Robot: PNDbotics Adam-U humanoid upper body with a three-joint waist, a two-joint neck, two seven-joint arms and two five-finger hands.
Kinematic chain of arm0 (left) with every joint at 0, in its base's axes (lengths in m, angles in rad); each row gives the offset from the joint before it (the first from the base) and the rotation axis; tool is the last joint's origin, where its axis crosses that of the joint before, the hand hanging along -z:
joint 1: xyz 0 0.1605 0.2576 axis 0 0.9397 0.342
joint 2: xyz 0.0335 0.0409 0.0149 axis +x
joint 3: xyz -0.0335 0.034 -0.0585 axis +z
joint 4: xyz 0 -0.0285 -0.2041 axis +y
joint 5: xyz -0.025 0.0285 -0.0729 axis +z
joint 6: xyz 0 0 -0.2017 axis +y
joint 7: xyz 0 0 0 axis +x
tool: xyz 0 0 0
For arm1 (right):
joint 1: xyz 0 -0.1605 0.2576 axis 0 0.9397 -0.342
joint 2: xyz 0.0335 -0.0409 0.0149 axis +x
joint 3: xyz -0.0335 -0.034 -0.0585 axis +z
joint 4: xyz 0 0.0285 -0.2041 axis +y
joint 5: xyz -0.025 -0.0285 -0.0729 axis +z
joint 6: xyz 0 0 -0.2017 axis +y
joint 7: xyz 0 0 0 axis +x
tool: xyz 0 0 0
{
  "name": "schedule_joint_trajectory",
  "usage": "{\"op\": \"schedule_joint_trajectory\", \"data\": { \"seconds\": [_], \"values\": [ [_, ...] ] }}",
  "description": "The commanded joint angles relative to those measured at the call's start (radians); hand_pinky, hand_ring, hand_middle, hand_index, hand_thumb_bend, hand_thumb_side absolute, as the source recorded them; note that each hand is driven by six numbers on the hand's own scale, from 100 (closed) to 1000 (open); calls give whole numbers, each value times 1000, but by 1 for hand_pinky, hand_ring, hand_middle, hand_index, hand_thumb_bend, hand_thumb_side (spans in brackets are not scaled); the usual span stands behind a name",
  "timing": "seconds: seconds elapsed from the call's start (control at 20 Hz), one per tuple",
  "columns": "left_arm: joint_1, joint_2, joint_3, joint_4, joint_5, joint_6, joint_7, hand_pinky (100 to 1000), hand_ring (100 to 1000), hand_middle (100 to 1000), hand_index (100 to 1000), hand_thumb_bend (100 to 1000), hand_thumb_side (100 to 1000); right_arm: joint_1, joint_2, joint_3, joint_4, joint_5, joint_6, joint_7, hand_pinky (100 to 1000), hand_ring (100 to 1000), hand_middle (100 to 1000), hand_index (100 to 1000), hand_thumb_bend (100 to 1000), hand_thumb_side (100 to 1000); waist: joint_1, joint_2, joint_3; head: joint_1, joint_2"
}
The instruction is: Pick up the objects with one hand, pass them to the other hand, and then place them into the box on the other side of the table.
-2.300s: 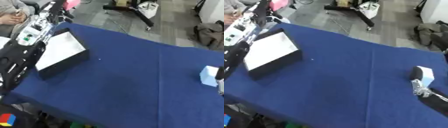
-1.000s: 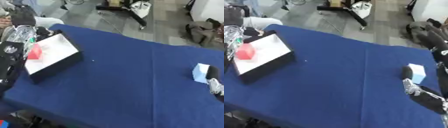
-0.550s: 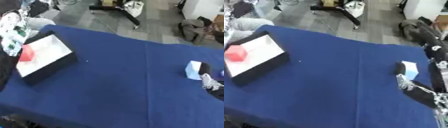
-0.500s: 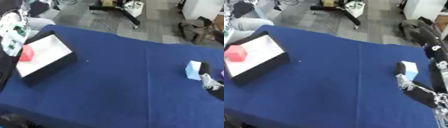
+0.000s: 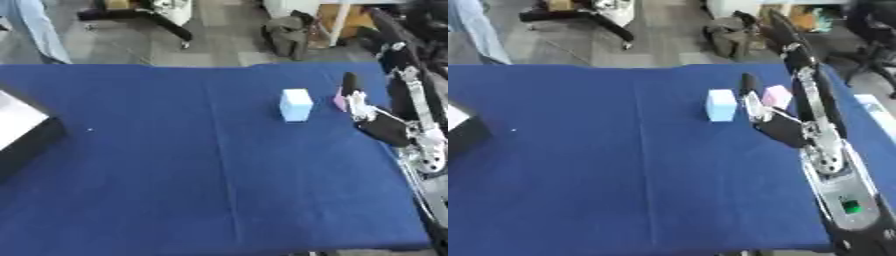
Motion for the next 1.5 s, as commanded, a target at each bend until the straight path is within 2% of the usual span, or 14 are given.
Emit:
{"op": "schedule_joint_trajectory", "data": {
  "seconds": [0.05, 0.2, 0.4, 0.65, 0.8, 0.85, 0.95, 1.1, 1.25, 1.5],
  "values": [
    [-3, -55, -39, -38, 61, -47, -84, 688, 608, 582, 837, 302, 822, 1, -140, -39, 71, -110, 5, 28, 928, 957, 1000, 1000, 100, 470, -2, -8, 11, -99, 5],
    [4, -107, -85, -39, 106, -79, -164, 687, 603, 576, 834, 293, 856, -15, -238, -65, 187, -155, -20, 71, 927, 961, 1000, 1000, 100, 470, -8, 0, 37, -165, 5],
    [9, -179, -132, -39, 134, -92, -242, 684, 594, 565, 822, 294, 887, -76, -317, -71, 395, -159, -55, 142, 930, 973, 1000, 1000, 100, 470, -18, 20, 83, -231, 5],
    [15, -247, -178, -39, 135, -83, -302, 682, 585, 554, 817, 304, 907, -150, -340, -60, 615, -109, -102, 251, 939, 1000, 1000, 1000, 100, 470, -33, 41, 136, -296, 5],
    [22, -270, -205, -39, 128, -74, -335, 681, 582, 549, 814, 301, 918, -178, -331, -58, 709, -53, -117, 296, 944, 1000, 1000, 1000, 100, 417, -44, 49, 167, -334, 5],
    [22, -274, -212, -39, 125, -72, -344, 680, 580, 547, 813, 300, 923, -185, -329, -58, 732, -32, -118, 302, 947, 1000, 1000, 1000, 100, 362, -48, 52, 176, -344, 5],
    [24, -279, -224, -39, 121, -67, -361, 680, 578, 544, 812, 298, 929, -195, -326, -60, 774, 13, -116, 299, 952, 1000, 1000, 1000, 100, 290, -54, 57, 195, -366, 5],
    [31, -284, -236, -39, 115, -54, -369, 678, 573, 539, 810, 292, 940, -205, -324, -64, 813, 80, -112, 264, 968, 1000, 1000, 1000, 100, 234, -61, 60, 218, -392, 5],
    [35, -289, -244, -39, 109, -49, -376, 677, 569, 536, 809, 287, 944, -209, -325, -69, 837, 144, -106, 212, 973, 1000, 1000, 1000, 100, 234, -67, 62, 239, -414, 5],
    [27, -294, -256, -39, 103, -47, -390, 677, 565, 533, 809, 283, 947, -215, -327, -79, 881, 194, -104, 139, 973, 1000, 1000, 1000, 100, 236, -77, 66, 280, -455, 5]
  ]
}}
